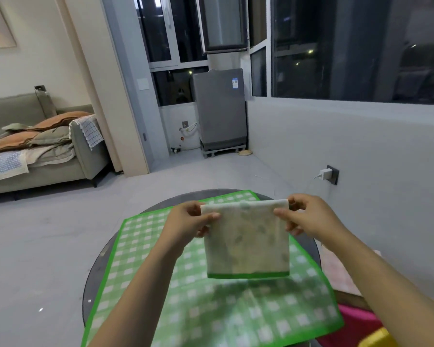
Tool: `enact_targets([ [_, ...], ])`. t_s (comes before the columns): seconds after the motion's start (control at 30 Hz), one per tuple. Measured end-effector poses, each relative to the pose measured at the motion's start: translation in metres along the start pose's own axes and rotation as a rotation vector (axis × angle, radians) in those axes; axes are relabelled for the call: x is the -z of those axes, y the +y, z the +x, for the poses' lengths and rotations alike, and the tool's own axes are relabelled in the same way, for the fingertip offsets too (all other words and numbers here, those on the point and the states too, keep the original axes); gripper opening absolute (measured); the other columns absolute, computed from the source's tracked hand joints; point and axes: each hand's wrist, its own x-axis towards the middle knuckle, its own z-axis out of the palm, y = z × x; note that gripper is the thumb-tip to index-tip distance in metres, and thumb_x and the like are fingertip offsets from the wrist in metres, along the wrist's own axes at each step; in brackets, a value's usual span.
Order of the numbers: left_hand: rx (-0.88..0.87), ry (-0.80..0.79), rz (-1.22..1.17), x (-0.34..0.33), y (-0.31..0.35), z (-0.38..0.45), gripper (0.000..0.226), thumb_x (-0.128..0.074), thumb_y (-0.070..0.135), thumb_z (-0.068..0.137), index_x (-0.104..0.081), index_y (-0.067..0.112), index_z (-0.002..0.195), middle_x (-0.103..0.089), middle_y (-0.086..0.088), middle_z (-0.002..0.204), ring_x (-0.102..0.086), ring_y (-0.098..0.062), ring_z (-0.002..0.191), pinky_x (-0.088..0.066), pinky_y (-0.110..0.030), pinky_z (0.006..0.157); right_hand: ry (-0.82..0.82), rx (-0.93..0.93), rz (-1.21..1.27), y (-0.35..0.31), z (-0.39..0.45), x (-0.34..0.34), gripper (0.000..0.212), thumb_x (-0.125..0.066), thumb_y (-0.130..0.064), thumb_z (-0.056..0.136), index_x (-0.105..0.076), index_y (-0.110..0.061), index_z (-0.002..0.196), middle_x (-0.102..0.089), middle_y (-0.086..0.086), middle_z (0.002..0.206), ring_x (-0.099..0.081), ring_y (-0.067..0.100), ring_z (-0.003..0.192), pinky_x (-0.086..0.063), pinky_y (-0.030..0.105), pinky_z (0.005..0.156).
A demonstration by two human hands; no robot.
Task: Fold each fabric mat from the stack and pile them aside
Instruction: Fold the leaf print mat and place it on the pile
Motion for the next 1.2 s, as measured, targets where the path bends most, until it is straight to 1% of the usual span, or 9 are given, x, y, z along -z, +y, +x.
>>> enact_targets([
  [0.2,-0.085,-0.124,-0.084,-0.063,0.042,0.019,0.013,-0.076,0.004,0.075,-0.065,0.004,0.081,-0.065,-0.007,0.072,-0.065,-0.01,0.059,-0.055,-0.021,0.057,0.165,0.015,0.043,-0.002,-0.009,0.075,0.017,-0.07,-0.017,0.082,-0.066,-0.001,0.086,-0.067,0.01,0.075,-0.067,0.021,0.061,-0.058,0.026,0.056],
  [0.4,-0.051,-0.255,-0.219,-0.155,0.052,0.03,0.013,-0.075,0.009,0.077,-0.066,0.0,0.079,-0.065,-0.012,0.074,-0.064,-0.023,0.074,-0.058,-0.03,0.075,0.285,-0.018,0.081,0.033,-0.017,0.148,0.021,-0.07,-0.025,0.08,-0.068,-0.004,0.084,-0.071,0.009,0.077,-0.071,0.022,0.071,-0.058,0.031,0.07],
  [0.47,-0.018,-0.262,-0.252,-0.188,0.048,0.034,0.023,-0.075,0.018,0.078,-0.067,-0.004,0.081,-0.064,-0.013,0.074,-0.065,-0.024,0.075,-0.056,-0.033,0.081,0.311,-0.059,0.087,0.049,-0.019,0.168,0.025,-0.071,-0.03,0.077,-0.069,-0.006,0.084,-0.072,0.007,0.077,-0.071,0.019,0.072,-0.055,0.029,0.074],
  [0.53,0.016,-0.24,-0.235,-0.22,0.041,0.04,0.034,-0.075,0.027,0.079,-0.068,-0.006,0.082,-0.066,-0.01,0.073,-0.069,-0.02,0.073,-0.057,-0.034,0.083,0.339,-0.111,0.079,0.068,-0.021,0.186,0.025,-0.07,-0.033,0.077,-0.069,-0.009,0.082,-0.073,0.006,0.079,-0.072,0.018,0.075,-0.052,0.027,0.077],
  [0.7,0.093,-0.154,-0.16,-0.297,0.007,0.051,0.02,-0.076,0.025,0.078,-0.07,0.011,0.065,-0.069,-0.002,0.061,-0.067,-0.02,0.068,-0.055,-0.037,0.08,0.401,-0.245,0.07,0.127,-0.021,0.217,0.017,-0.074,-0.033,0.076,-0.071,-0.016,0.075,-0.073,0.002,0.082,-0.07,0.019,0.084,-0.049,0.034,0.086],
  [0.83,0.187,-0.105,-0.178,-0.344,-0.022,0.055,0.005,-0.073,0.009,0.078,-0.069,0.009,0.08,-0.067,-0.005,0.072,-0.06,-0.018,0.07,-0.049,-0.025,0.066,0.429,-0.321,0.036,0.174,-0.018,0.224,0.011,-0.078,-0.019,0.074,-0.071,-0.013,0.08,-0.071,-0.001,0.084,-0.065,0.015,0.085,-0.047,0.028,0.077],
  [0.87,0.205,-0.082,-0.174,-0.354,-0.029,0.056,0.011,-0.073,0.007,0.078,-0.068,0.008,0.087,-0.067,-0.006,0.078,-0.06,-0.018,0.073,-0.047,-0.023,0.065,0.438,-0.342,0.036,0.185,-0.015,0.224,0.014,-0.078,-0.017,0.073,-0.07,-0.012,0.083,-0.07,0.0,0.085,-0.064,0.014,0.085,-0.045,0.026,0.075],
  [1.03,0.267,0.041,-0.202,-0.394,-0.072,0.067,0.018,-0.064,0.002,0.084,-0.062,0.012,0.098,-0.066,-0.008,0.101,-0.061,-0.021,0.092,-0.044,-0.026,0.078,0.441,-0.391,0.088,0.244,0.004,0.214,0.02,-0.077,-0.006,0.072,-0.063,-0.014,0.083,-0.066,0.005,0.09,-0.062,0.014,0.086,-0.045,0.023,0.069],
  [1.2,0.357,0.15,-0.149,-0.414,-0.126,0.06,0.017,-0.058,0.001,0.088,-0.059,0.014,0.098,-0.061,-0.003,0.106,-0.058,-0.02,0.099,-0.047,-0.03,0.09,0.378,-0.443,0.097,0.299,0.014,0.19,0.032,-0.074,0.001,0.073,-0.056,-0.025,0.079,-0.063,0.007,0.105,-0.06,0.019,0.091,-0.052,0.039,0.083],
])
